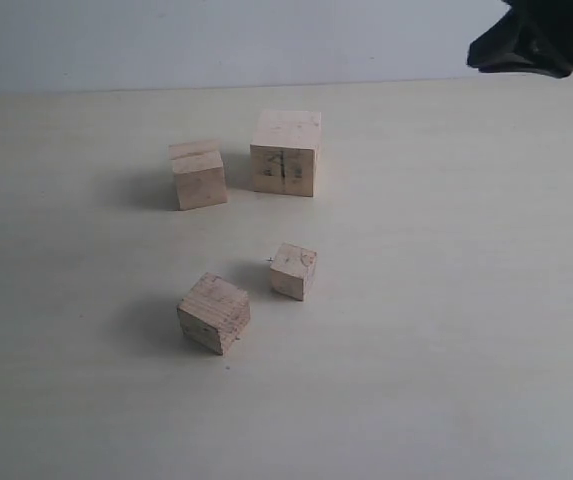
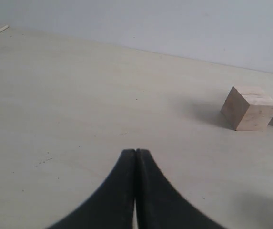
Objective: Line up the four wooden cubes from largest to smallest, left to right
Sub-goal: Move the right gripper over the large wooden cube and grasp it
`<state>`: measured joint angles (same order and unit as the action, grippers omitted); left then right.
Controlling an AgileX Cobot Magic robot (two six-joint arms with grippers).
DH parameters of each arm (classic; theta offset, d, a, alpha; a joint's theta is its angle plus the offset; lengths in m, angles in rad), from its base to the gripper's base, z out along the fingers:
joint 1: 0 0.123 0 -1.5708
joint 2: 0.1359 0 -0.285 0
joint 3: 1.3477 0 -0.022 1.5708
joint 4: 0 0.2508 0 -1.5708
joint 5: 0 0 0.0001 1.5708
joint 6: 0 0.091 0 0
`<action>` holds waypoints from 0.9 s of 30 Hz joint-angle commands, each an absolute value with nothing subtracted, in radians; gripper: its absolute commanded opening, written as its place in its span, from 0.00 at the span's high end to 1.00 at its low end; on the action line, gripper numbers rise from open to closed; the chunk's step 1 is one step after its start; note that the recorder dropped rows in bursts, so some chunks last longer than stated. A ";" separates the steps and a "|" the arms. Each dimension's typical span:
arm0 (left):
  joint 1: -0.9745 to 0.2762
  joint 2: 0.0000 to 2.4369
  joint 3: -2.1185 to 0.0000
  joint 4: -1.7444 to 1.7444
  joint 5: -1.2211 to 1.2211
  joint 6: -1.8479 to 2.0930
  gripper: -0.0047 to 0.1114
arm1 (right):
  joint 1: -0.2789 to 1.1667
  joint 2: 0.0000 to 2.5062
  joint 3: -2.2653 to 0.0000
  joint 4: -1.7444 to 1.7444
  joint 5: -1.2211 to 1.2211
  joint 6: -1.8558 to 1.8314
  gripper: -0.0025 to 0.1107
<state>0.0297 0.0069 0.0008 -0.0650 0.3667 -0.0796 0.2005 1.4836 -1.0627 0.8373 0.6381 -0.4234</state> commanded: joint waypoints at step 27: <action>0.024 0.000 0.000 -0.064 0.361 -0.083 0.96 | 0.465 2.289 -1.957 0.575 0.749 -0.117 0.19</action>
